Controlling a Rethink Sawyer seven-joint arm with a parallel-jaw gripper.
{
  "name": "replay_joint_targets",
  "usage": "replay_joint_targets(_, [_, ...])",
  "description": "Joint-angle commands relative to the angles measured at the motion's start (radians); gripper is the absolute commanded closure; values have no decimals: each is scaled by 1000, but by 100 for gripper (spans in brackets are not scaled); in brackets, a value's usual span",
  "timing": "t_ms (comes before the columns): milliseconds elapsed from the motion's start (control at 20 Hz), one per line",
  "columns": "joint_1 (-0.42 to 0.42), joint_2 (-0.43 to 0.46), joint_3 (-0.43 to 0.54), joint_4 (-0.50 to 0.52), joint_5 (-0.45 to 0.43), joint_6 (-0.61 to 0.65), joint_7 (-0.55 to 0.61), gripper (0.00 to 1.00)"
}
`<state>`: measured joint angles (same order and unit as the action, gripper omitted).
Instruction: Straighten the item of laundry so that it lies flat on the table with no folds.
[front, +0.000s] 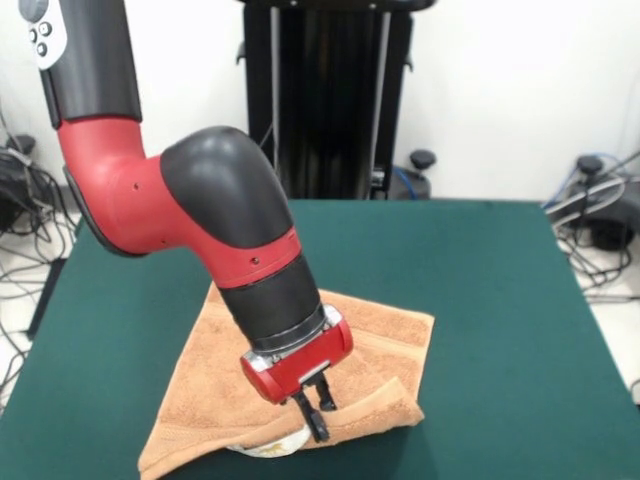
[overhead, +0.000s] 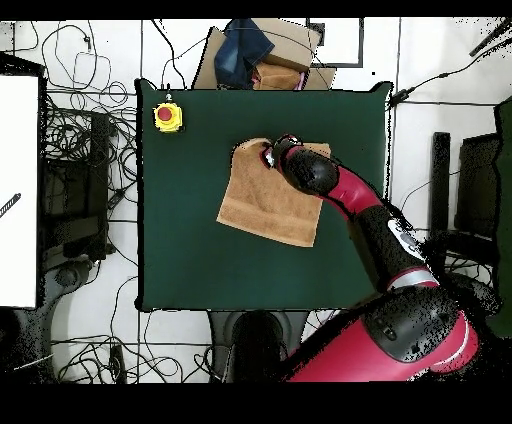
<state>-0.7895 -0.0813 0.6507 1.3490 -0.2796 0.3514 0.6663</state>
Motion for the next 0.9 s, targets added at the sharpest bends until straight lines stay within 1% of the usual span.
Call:
replay_joint_targets(50, [12, -36, 73, 41, -63, -29, 50, 100])
replay_joint_targets(100, [22, -39, 62, 30, -66, -21, 48, 100])
replay_joint_targets(300, [33, 10, 7, 15, -113, -47, 34, 100])
replay_joint_targets(500, [50, 3, -3, 16, -131, -42, 58, 100])
replay_joint_targets(900, [37, 5, -11, 33, -164, -46, 81, 100])
